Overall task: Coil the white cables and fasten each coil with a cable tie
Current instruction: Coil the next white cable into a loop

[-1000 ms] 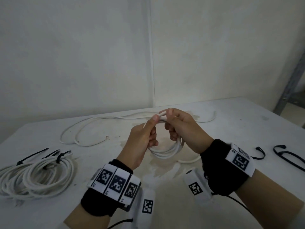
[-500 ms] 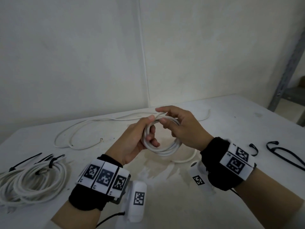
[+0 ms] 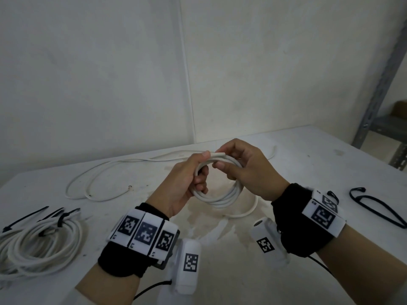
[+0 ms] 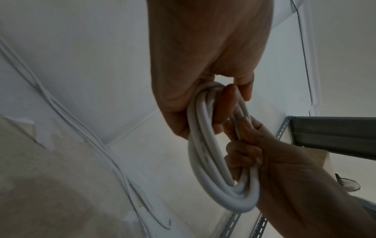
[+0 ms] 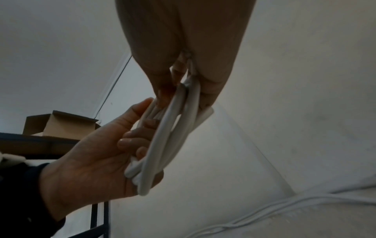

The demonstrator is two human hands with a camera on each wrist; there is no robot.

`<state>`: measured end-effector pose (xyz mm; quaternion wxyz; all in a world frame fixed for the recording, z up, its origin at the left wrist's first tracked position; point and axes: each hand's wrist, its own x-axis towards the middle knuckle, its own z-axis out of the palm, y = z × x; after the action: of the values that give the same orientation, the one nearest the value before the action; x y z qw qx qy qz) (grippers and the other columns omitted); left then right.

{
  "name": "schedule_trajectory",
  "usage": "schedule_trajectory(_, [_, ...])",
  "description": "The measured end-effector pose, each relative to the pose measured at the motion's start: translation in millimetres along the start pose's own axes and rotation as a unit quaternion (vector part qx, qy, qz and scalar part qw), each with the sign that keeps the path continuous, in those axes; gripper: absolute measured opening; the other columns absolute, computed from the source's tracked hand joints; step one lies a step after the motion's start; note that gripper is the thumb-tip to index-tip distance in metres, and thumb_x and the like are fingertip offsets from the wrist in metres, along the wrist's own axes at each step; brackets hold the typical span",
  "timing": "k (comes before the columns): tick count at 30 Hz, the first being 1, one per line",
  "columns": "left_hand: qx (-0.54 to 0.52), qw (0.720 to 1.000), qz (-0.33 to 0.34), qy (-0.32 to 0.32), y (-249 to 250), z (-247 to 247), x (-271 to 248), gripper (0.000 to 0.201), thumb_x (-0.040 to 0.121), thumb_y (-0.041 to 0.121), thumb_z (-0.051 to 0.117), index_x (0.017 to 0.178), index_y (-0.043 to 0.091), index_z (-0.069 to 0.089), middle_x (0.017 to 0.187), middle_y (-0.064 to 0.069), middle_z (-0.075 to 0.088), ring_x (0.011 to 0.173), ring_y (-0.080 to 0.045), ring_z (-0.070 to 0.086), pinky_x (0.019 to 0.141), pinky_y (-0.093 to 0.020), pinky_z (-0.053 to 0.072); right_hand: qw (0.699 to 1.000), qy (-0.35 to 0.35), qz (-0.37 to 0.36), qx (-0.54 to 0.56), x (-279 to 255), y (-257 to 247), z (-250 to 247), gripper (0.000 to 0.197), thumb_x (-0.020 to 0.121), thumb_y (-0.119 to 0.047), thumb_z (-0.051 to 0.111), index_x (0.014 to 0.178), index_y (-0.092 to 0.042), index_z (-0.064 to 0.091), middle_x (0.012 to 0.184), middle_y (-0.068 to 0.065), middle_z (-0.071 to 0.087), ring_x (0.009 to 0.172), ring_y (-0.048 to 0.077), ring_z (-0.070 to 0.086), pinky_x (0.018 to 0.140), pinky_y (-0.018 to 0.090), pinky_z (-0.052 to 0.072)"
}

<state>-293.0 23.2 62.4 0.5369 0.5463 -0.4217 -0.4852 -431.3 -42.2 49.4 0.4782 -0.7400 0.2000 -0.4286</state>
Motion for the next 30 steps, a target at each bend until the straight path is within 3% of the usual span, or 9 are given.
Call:
schedule_trajectory(5, [-0.013, 1.000, -0.008, 0.009, -1, 0, 0, 0.035, 0.090, 0.030, 0.051, 0.062, 0.011, 0.047, 0.041, 0.007, 0.031, 0.039, -0.009, 0.031, 0.056, -0.028, 0.037, 1.000, 0.008, 0.010, 0.021, -2, -1, -4, 0.012, 0.082, 0.000, 0.062, 0.085, -0.012, 0.063, 0.073, -0.010, 0.067, 0.053, 0.008, 0.056, 0.057, 0.018, 0.047])
schedule_trajectory(7, [-0.027, 1.000, -0.008, 0.010, -2, 1, 0, 0.033, 0.091, 0.028, 0.051, 0.063, 0.011, 0.047, 0.042, 0.006, 0.030, 0.039, -0.009, 0.031, 0.053, -0.027, 0.038, 0.999, 0.007, 0.024, 0.037, -3, -2, -6, 0.007, 0.086, -0.008, 0.060, 0.085, -0.009, 0.067, 0.092, 0.012, 0.069, 0.059, 0.011, 0.057, 0.061, 0.022, 0.046])
schedule_trajectory(9, [-0.033, 0.999, -0.006, 0.010, -2, 3, 0, 0.033, 0.091, 0.027, 0.051, 0.063, 0.011, 0.047, 0.042, 0.006, 0.029, 0.039, -0.009, 0.031, 0.053, -0.026, 0.039, 0.998, 0.015, 0.034, 0.042, -2, -4, -7, 0.014, 0.089, -0.015, 0.057, 0.082, -0.009, 0.068, 0.089, 0.027, 0.066, 0.061, 0.012, 0.054, 0.062, 0.025, 0.043])
schedule_trajectory(12, [-0.017, 1.000, -0.006, 0.002, -3, 3, 1, 0.034, 0.092, 0.028, 0.051, 0.063, 0.010, 0.046, 0.042, 0.005, 0.032, 0.039, -0.010, 0.036, 0.056, -0.028, 0.041, 0.997, 0.033, 0.045, 0.055, -1, -3, -6, 0.011, 0.087, -0.009, 0.058, 0.082, -0.002, 0.063, 0.059, 0.007, 0.060, 0.053, 0.006, 0.052, 0.054, 0.015, 0.041])
schedule_trajectory(14, [-0.008, 1.000, -0.014, -0.011, -2, 0, 2, 0.035, 0.091, 0.028, 0.051, 0.062, 0.010, 0.046, 0.043, 0.002, 0.039, 0.040, -0.012, 0.044, 0.059, -0.029, 0.044, 0.995, 0.032, 0.062, 0.072, 1, 0, -6, 0.008, 0.086, -0.005, 0.058, 0.080, -0.003, 0.062, 0.056, -0.002, 0.059, 0.052, 0.006, 0.051, 0.054, 0.017, 0.039])
schedule_trajectory(17, [-0.007, 0.999, -0.035, -0.029, 0, -3, 3, 0.036, 0.091, 0.026, 0.052, 0.060, 0.010, 0.046, 0.048, -0.001, 0.048, 0.043, -0.014, 0.051, 0.061, -0.029, 0.048, 0.994, 0.019, 0.087, 0.069, 2, 4, -7, 0.009, 0.087, -0.005, 0.058, 0.079, -0.008, 0.063, 0.056, -0.002, 0.059, 0.055, 0.009, 0.050, 0.057, 0.023, 0.037])
schedule_trajectory(21, [0.000, 1.000, -0.029, 0.001, -1, 6, 7, 0.036, 0.091, 0.029, 0.052, 0.060, 0.015, 0.038, 0.046, 0.006, 0.028, 0.038, -0.009, 0.027, 0.049, -0.025, 0.036, 0.991, 0.030, 0.099, 0.082, 5, 6, -9, 0.009, 0.086, -0.006, 0.058, 0.080, -0.009, 0.064, 0.057, 0.000, 0.061, 0.058, 0.012, 0.048, 0.058, 0.022, 0.038])
schedule_trajectory(25, [0.007, 1.000, -0.019, 0.003, -5, 19, 10, 0.038, 0.092, 0.029, 0.051, 0.059, 0.016, 0.036, 0.046, 0.007, 0.023, 0.039, -0.009, 0.022, 0.047, -0.024, 0.033, 0.990, 0.047, 0.106, 0.078, 2, 6, -18, 0.010, 0.086, -0.008, 0.059, 0.078, -0.011, 0.064, 0.061, 0.002, 0.064, 0.066, 0.021, 0.048, 0.062, 0.023, 0.039])
schedule_trajectory(30, [0.071, 0.997, 0.012, -0.035, -5, 38, 17, 0.031, 0.094, 0.030, 0.047, 0.074, 0.009, 0.057, 0.049, 0.005, 0.036, 0.040, -0.009, 0.034, 0.053, -0.026, 0.039, 0.990, 0.076, 0.107, 0.041, -12, 4, -38, 0.009, 0.087, -0.007, 0.059, 0.079, -0.009, 0.063, 0.066, 0.005, 0.063, 0.054, 0.003, 0.052, 0.055, 0.014, 0.040])
